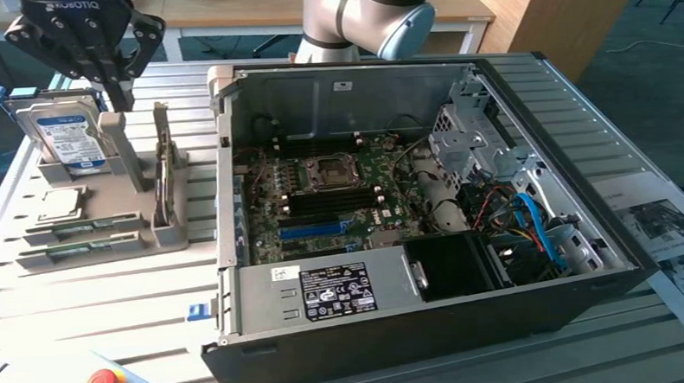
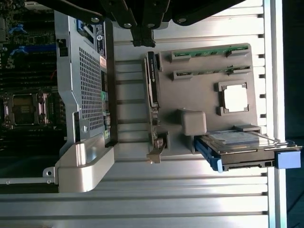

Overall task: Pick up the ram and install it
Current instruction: 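Reach for the ram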

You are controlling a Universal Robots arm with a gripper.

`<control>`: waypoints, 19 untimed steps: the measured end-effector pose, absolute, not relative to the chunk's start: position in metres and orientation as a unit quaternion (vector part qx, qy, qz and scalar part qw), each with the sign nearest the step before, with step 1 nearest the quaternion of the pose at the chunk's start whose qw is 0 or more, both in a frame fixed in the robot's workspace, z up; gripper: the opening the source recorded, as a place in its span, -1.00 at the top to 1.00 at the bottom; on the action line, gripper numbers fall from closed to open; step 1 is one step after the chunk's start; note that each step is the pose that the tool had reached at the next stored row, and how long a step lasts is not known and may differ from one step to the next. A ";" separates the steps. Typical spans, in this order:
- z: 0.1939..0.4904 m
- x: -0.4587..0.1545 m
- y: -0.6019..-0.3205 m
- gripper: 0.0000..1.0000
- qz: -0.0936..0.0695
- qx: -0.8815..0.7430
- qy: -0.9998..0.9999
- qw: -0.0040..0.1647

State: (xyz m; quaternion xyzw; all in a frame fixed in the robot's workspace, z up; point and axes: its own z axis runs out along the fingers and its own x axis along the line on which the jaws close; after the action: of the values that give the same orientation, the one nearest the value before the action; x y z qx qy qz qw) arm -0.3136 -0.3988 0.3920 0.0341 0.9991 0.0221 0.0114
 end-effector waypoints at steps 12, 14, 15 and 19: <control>0.392 -0.321 -0.399 0.79 0.022 0.034 0.999 0.011; 0.392 -0.327 -0.399 0.79 0.022 0.034 0.999 0.011; 0.392 -0.330 -0.399 0.79 0.022 0.034 0.999 0.011; 0.392 -0.341 -0.399 0.79 0.022 0.034 0.999 0.011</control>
State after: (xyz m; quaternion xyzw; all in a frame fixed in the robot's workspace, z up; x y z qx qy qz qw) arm -0.3407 -0.3989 0.3919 0.0341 0.9991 0.0221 0.0114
